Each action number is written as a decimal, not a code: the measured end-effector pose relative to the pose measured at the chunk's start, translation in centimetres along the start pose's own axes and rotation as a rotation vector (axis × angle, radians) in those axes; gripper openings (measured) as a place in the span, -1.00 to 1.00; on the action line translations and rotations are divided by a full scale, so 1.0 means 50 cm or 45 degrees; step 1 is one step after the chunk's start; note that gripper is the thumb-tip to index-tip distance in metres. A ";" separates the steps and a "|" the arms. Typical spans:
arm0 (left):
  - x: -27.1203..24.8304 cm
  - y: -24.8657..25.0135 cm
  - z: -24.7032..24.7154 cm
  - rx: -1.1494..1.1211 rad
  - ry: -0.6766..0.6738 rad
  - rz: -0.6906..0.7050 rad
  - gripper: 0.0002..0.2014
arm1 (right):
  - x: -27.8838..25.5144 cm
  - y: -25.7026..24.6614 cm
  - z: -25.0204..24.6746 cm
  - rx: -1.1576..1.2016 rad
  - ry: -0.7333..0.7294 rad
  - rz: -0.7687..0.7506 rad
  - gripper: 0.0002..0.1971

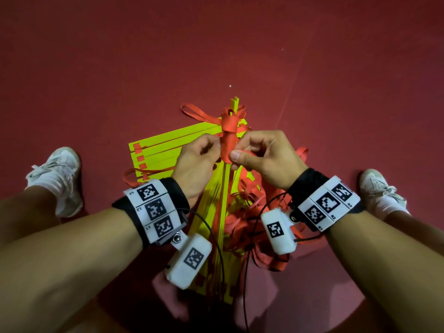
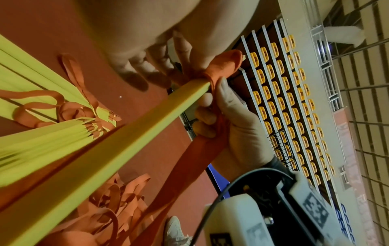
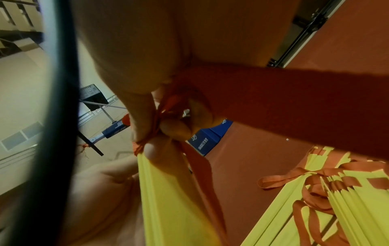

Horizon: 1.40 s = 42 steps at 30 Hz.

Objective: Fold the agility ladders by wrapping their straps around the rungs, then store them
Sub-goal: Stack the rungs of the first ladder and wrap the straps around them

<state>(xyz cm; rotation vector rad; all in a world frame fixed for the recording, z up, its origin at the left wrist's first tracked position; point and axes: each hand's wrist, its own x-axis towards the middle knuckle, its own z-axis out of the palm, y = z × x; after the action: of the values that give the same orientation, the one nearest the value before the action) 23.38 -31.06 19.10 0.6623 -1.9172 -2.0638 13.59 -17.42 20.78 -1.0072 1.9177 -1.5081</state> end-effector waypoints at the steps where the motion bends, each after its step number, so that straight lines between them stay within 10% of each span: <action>1: 0.000 0.000 0.000 -0.006 -0.021 -0.005 -0.82 | 0.001 0.003 0.001 0.005 0.019 0.015 -0.89; 10: -0.011 0.013 -0.002 0.000 -0.218 0.064 -0.87 | 0.006 0.022 0.002 -0.091 0.098 -0.030 -0.89; 42: 0.021 -0.005 -0.012 0.001 0.013 0.029 -0.92 | 0.001 0.059 -0.012 -0.390 -0.059 0.111 -0.93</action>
<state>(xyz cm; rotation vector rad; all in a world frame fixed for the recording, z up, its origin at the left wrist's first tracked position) 22.78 -32.08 18.69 0.6464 -1.9112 -2.0426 12.37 -16.77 18.12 -1.0600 2.1726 -1.1549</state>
